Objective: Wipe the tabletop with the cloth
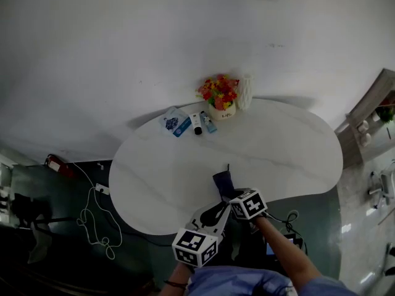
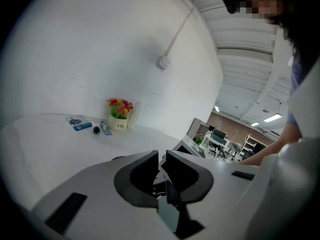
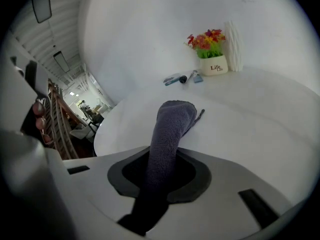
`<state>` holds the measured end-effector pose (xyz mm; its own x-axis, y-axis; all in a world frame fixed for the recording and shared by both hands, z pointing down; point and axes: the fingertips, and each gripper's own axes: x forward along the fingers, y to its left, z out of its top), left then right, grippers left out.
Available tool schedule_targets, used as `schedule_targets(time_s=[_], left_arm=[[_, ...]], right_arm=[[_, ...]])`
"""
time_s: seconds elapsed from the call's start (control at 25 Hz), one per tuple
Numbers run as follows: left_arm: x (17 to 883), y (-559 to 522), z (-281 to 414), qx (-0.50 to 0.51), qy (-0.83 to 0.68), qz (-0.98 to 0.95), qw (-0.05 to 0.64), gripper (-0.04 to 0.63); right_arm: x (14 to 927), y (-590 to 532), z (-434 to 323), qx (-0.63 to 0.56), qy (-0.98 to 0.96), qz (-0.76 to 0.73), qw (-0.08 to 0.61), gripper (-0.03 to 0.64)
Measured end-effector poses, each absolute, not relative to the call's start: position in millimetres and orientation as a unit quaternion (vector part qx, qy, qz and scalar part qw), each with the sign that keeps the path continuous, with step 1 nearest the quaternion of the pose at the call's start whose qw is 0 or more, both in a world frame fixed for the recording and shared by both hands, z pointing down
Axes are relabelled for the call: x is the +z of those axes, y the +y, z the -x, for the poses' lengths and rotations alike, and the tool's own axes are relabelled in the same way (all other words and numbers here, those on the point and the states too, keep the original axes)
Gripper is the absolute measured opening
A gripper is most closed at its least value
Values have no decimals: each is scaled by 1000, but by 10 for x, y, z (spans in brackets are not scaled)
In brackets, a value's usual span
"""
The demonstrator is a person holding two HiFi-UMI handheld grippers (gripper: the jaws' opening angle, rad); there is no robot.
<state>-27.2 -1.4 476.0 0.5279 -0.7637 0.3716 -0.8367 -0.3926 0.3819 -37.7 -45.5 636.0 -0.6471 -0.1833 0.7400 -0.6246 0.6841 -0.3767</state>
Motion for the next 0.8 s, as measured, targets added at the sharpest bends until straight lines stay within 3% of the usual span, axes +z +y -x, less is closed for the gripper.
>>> schedule_targets(time_s=[0.32, 0.8], left_arm=[[4743, -7, 179, 64, -470, -839, 268, 58], [4743, -199, -536, 64, -440, -853, 274, 58]], right_arm=[[6545, -522, 31, 304, -827, -272, 387, 83], [6553, -874, -1429, 315, -794, -349, 385, 83]])
